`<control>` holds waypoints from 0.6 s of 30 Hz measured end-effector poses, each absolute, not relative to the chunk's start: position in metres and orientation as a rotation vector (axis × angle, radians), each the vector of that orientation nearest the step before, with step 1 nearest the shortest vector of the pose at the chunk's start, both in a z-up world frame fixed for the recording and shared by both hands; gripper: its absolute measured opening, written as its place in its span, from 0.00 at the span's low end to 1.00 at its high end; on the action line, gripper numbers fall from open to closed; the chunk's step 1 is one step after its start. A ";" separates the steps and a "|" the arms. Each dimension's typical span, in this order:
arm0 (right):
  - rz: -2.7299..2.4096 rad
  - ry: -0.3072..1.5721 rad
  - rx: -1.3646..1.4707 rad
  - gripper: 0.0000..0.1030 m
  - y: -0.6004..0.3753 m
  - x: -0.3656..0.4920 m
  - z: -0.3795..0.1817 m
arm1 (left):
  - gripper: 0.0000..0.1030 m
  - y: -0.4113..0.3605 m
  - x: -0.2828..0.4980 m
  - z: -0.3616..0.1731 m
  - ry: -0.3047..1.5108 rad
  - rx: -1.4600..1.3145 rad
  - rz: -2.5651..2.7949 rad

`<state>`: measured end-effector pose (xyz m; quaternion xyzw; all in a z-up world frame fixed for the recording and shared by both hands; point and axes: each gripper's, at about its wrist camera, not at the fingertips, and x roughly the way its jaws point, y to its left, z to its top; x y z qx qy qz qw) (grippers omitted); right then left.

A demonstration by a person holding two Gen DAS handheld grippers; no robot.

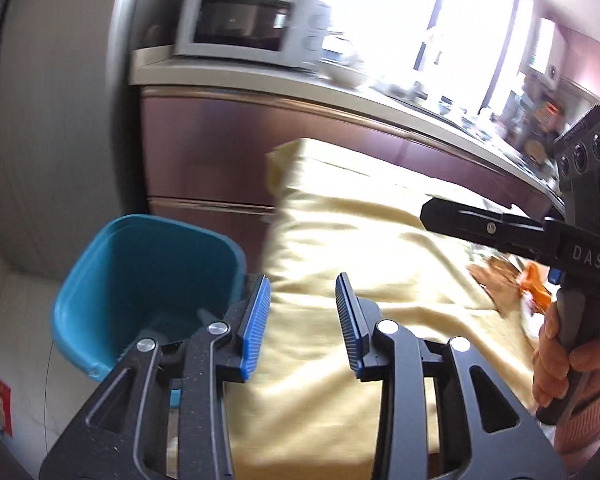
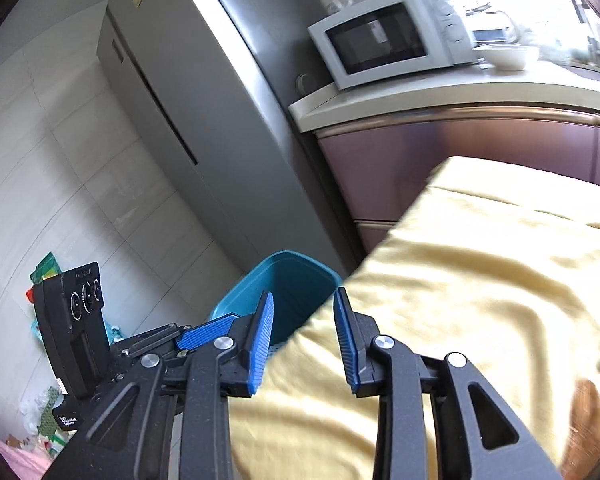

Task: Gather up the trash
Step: 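Move both grippers back over the table and grasp the crumpled tissue with the left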

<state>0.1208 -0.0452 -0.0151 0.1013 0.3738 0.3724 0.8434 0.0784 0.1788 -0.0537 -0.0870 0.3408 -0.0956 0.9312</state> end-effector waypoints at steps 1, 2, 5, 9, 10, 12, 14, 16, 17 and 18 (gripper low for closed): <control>0.761 0.777 0.217 0.28 -0.059 0.116 -0.012 | 0.32 0.167 0.078 -0.051 0.696 -0.166 -0.235; 0.733 0.763 0.217 0.28 -0.073 0.111 -0.009 | 0.33 0.155 0.077 -0.049 0.695 -0.155 -0.278; 0.643 0.723 0.216 0.29 -0.114 0.097 -0.001 | 0.34 0.117 0.073 -0.046 0.698 -0.127 -0.400; 0.517 0.694 0.211 0.29 -0.164 0.083 0.003 | 0.34 0.064 0.069 -0.049 0.717 -0.090 -0.538; 0.490 0.688 0.218 0.29 -0.177 0.079 0.003 | 0.34 0.052 0.064 -0.050 0.724 -0.083 -0.569; 0.432 0.682 0.226 0.29 -0.199 0.073 0.001 | 0.34 0.029 0.061 -0.053 0.742 -0.068 -0.629; 0.380 0.680 0.242 0.29 -0.218 0.071 -0.003 | 0.37 0.007 0.056 -0.056 0.757 -0.050 -0.688; 0.333 0.685 0.256 0.29 -0.240 0.068 -0.009 | 0.42 -0.013 0.054 -0.059 0.773 -0.036 -0.744; 0.316 0.688 0.265 0.29 -0.248 0.067 -0.012 | 0.44 -0.022 0.052 -0.060 0.781 -0.032 -0.770; 0.300 0.691 0.276 0.29 -0.256 0.066 -0.015 | 0.44 -0.031 0.051 -0.063 0.791 -0.030 -0.797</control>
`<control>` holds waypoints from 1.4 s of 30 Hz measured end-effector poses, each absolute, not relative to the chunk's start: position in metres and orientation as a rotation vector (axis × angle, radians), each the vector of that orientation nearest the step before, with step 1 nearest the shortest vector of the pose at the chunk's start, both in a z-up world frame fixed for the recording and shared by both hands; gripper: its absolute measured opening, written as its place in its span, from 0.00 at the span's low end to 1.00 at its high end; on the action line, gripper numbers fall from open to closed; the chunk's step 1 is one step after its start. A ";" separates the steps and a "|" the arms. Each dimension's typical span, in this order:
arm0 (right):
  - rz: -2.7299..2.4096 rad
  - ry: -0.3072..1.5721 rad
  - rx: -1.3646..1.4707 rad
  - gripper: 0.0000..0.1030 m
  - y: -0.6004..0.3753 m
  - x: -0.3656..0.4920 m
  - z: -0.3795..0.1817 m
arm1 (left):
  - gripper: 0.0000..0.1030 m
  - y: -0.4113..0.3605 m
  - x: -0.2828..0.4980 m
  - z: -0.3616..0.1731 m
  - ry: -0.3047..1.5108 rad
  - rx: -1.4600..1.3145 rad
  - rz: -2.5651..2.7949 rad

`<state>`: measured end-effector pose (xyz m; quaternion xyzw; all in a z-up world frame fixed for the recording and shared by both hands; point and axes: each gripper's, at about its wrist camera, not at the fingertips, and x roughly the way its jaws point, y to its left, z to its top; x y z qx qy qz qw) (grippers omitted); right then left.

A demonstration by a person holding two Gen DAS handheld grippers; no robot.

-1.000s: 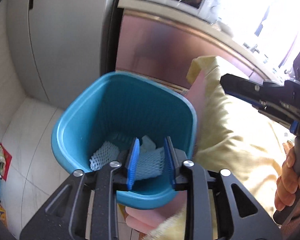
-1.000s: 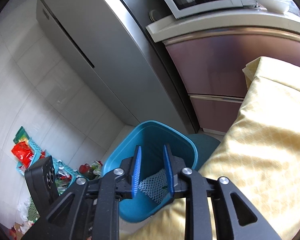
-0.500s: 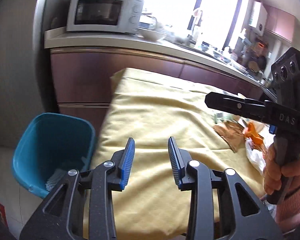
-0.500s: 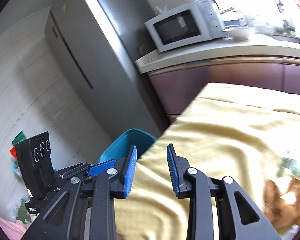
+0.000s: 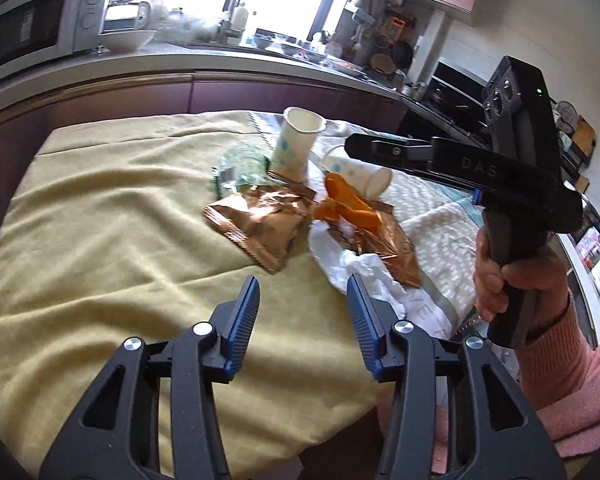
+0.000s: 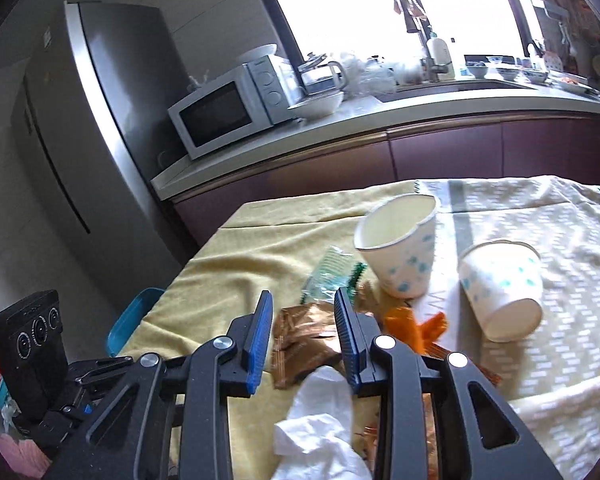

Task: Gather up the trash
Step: 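Move both grippers back over the table and grasp the crumpled tissue with the left, then grasp the white dotted paper cup rim with the right gripper while the left holds the tissue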

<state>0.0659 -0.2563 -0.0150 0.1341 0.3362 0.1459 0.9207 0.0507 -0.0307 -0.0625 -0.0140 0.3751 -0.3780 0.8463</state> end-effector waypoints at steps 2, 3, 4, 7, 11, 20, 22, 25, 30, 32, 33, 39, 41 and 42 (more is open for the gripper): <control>0.271 0.692 0.287 0.29 -0.272 0.062 -0.020 | 0.44 -0.047 0.049 -0.067 0.818 -0.024 -0.838; 0.263 0.692 0.297 0.29 -0.278 0.061 -0.022 | 0.44 -0.055 0.050 -0.071 0.832 -0.018 -0.850; 0.257 0.692 0.305 0.29 -0.282 0.062 -0.024 | 0.44 -0.064 0.052 -0.074 0.847 -0.012 -0.857; 0.247 0.688 0.311 0.29 -0.292 0.062 -0.027 | 0.44 -0.080 0.057 -0.084 0.887 -0.005 -0.867; 0.239 0.691 0.313 0.29 -0.297 0.068 -0.031 | 0.44 -0.092 0.070 -0.098 0.950 -0.032 -0.852; 0.229 0.693 0.293 0.30 -0.297 0.107 -0.030 | 0.18 -0.097 0.084 -0.104 0.991 -0.060 -0.833; 0.226 0.687 0.283 0.30 -0.295 0.115 -0.028 | 0.18 -0.094 0.085 -0.104 0.994 -0.071 -0.833; 0.244 0.679 0.265 0.30 -0.288 0.123 -0.023 | 0.15 -0.090 0.085 -0.101 0.979 -0.070 -0.825; 0.287 0.670 0.170 0.30 -0.262 0.130 -0.015 | 0.15 -0.082 0.083 -0.092 0.944 -0.070 -0.814; 0.301 0.682 0.129 0.30 -0.251 0.134 -0.015 | 0.15 -0.078 0.084 -0.091 0.936 -0.073 -0.806; 0.305 0.692 0.108 0.30 -0.245 0.137 -0.017 | 0.15 -0.075 0.084 -0.090 0.933 -0.078 -0.802; 0.251 0.740 -0.011 0.30 -0.230 0.147 -0.027 | 0.15 -0.059 0.084 -0.086 0.917 -0.101 -0.782; 0.239 0.753 -0.023 0.29 -0.232 0.146 -0.032 | 0.15 -0.052 0.084 -0.084 0.910 -0.110 -0.779; 0.236 0.756 -0.030 0.28 -0.232 0.145 -0.033 | 0.15 -0.049 0.085 -0.083 0.904 -0.113 -0.775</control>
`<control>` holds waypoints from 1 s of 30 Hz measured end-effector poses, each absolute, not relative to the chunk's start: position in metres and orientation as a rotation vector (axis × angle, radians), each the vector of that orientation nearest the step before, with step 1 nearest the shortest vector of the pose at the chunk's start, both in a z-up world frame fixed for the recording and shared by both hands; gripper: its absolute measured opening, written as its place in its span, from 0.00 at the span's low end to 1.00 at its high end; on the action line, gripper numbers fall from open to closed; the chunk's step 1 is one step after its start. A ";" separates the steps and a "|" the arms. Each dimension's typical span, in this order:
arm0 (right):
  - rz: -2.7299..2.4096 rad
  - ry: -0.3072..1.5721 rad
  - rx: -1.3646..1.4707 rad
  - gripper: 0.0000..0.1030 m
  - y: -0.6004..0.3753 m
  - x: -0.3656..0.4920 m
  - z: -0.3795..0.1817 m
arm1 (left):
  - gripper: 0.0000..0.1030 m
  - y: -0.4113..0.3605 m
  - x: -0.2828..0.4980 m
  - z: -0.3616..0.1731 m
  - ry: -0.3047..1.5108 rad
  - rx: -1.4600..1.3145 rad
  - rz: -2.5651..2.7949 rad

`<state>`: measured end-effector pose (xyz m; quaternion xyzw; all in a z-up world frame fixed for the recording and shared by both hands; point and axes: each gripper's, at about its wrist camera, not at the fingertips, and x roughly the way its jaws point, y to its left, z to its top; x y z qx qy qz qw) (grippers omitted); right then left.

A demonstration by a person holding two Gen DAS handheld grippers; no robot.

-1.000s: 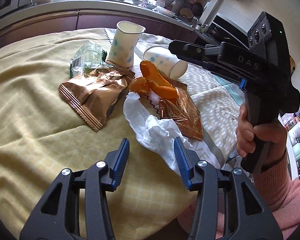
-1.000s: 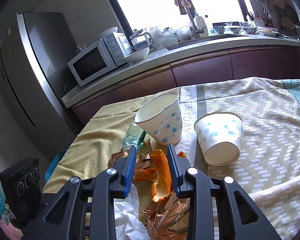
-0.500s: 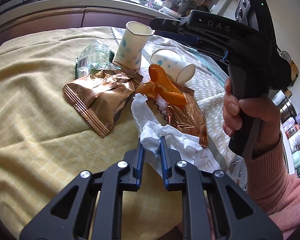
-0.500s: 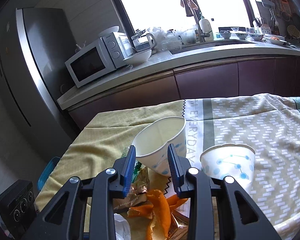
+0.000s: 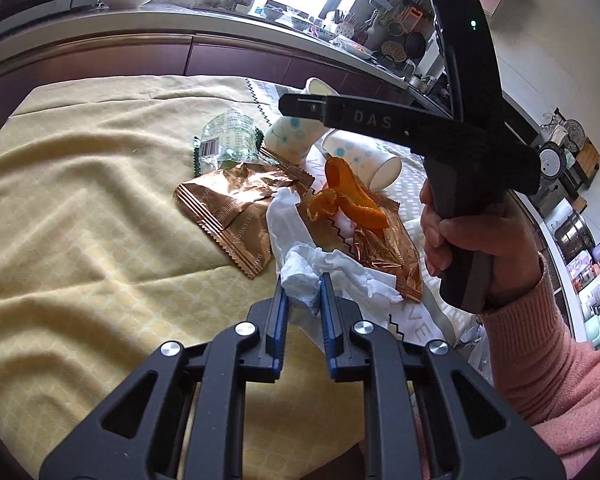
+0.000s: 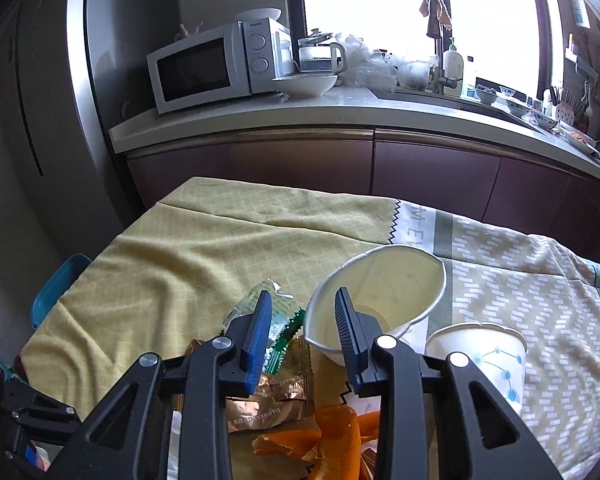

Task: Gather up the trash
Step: 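Grasp the white dotted paper cup rim with the right gripper while the left holds the tissue, then carry the tissue in the left gripper and cup in the right to the teal bin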

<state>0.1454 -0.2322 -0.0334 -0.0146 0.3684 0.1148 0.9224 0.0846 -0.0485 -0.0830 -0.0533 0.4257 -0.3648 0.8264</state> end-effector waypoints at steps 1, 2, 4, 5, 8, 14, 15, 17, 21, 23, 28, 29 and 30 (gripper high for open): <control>0.234 0.758 -0.035 0.20 -0.233 0.144 -0.035 | 0.15 -0.047 0.084 -0.082 0.900 -0.116 -0.770; 0.233 0.761 -0.036 0.11 -0.234 0.142 -0.036 | 0.15 -0.044 0.085 -0.081 0.897 -0.120 -0.765; 0.236 0.757 -0.016 0.09 -0.238 0.139 -0.037 | 0.15 -0.038 0.086 -0.080 0.889 -0.130 -0.751; 0.231 0.750 -0.007 0.07 -0.240 0.136 -0.036 | 0.15 -0.034 0.087 -0.079 0.886 -0.139 -0.747; 0.223 0.716 0.021 0.03 -0.247 0.130 -0.030 | 0.15 -0.024 0.087 -0.076 0.877 -0.155 -0.728; 0.236 0.645 0.064 0.03 -0.250 0.117 -0.010 | 0.15 0.001 0.083 -0.066 0.842 -0.187 -0.683; 0.246 0.634 0.070 0.03 -0.249 0.114 -0.007 | 0.15 0.005 0.082 -0.063 0.836 -0.191 -0.674; 0.275 0.608 0.081 0.03 -0.246 0.107 0.000 | 0.15 0.016 0.080 -0.060 0.824 -0.200 -0.656; 0.372 0.573 0.125 0.03 -0.233 0.094 0.011 | 0.15 0.038 0.074 -0.053 0.801 -0.208 -0.610; 0.425 0.564 0.147 0.03 -0.224 0.088 0.014 | 0.15 0.050 0.070 -0.049 0.788 -0.213 -0.585; 0.549 0.575 0.208 0.03 -0.199 0.081 0.013 | 0.15 0.083 0.061 -0.042 0.760 -0.231 -0.520; 0.569 0.577 0.213 0.03 -0.193 0.080 0.013 | 0.15 0.089 0.059 -0.041 0.755 -0.234 -0.508; 0.590 0.580 0.217 0.03 -0.187 0.080 0.012 | 0.15 0.094 0.058 -0.040 0.751 -0.237 -0.494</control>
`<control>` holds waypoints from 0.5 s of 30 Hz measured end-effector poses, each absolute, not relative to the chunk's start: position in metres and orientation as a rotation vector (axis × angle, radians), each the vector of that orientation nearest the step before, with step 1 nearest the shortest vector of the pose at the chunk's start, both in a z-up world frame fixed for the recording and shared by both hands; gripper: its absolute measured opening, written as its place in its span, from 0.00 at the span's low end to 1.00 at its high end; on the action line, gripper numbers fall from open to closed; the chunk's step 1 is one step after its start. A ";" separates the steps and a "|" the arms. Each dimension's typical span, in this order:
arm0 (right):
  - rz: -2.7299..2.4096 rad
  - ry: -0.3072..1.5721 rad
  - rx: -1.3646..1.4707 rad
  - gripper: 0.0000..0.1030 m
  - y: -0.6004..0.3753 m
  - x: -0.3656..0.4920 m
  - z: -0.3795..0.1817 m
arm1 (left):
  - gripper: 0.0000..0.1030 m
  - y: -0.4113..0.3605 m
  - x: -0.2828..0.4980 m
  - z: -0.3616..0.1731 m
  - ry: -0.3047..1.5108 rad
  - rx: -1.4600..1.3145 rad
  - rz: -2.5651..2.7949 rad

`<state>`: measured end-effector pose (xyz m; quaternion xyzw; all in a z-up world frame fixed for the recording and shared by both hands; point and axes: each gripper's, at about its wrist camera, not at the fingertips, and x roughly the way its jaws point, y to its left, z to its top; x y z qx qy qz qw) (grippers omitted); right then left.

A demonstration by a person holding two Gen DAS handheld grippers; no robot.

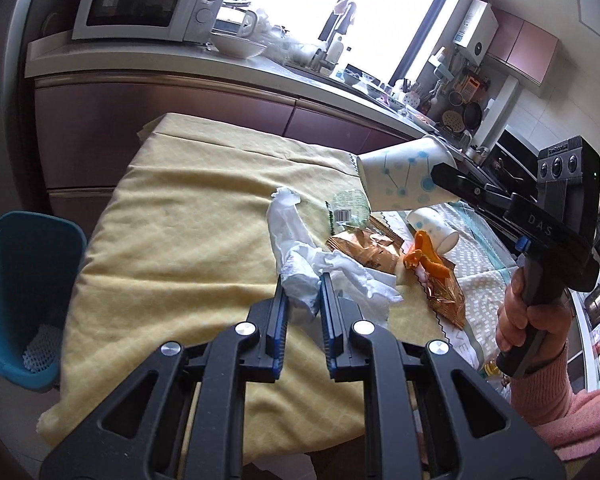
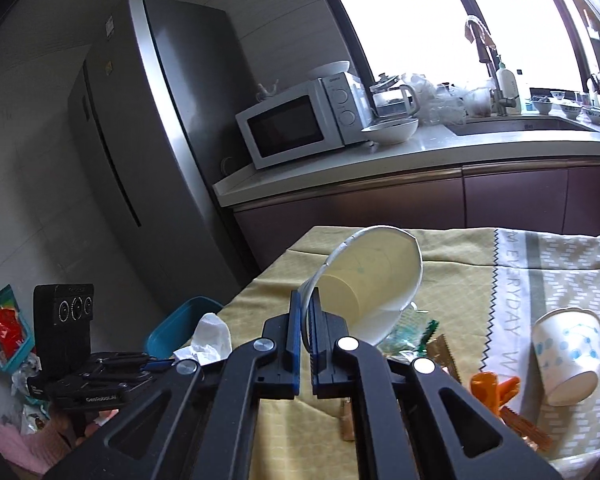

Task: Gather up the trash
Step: 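Carry the tissue in the left gripper and cup in the right to the teal bin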

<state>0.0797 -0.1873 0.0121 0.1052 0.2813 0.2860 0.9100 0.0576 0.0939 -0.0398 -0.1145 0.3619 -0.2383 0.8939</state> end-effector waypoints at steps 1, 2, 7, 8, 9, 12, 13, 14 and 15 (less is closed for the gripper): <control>0.609 0.585 0.223 0.03 -0.182 0.080 0.012 | 0.15 0.100 0.056 -0.039 0.747 -0.241 -0.483; 0.624 0.588 0.226 0.03 -0.176 0.080 0.011 | 0.15 0.106 0.054 -0.038 0.742 -0.244 -0.468; 0.703 0.620 0.235 0.03 -0.149 0.083 0.006 | 0.15 0.138 0.044 -0.037 0.727 -0.274 -0.412; 0.714 0.624 0.231 0.03 -0.143 0.084 0.005 | 0.15 0.144 0.043 -0.037 0.725 -0.280 -0.401; 0.730 0.629 0.230 0.03 -0.138 0.084 0.004 | 0.15 0.151 0.041 -0.036 0.722 -0.284 -0.389; 0.774 0.639 0.229 0.03 -0.120 0.085 0.003 | 0.15 0.167 0.034 -0.034 0.710 -0.293 -0.350; 0.791 0.644 0.226 0.03 -0.114 0.086 0.003 | 0.15 0.172 0.032 -0.033 0.706 -0.296 -0.337; 0.805 0.647 0.224 0.03 -0.108 0.086 0.003 | 0.15 0.179 0.029 -0.032 0.701 -0.299 -0.323; 0.820 0.650 0.222 0.03 -0.102 0.086 0.003 | 0.15 0.184 0.026 -0.032 0.697 -0.301 -0.310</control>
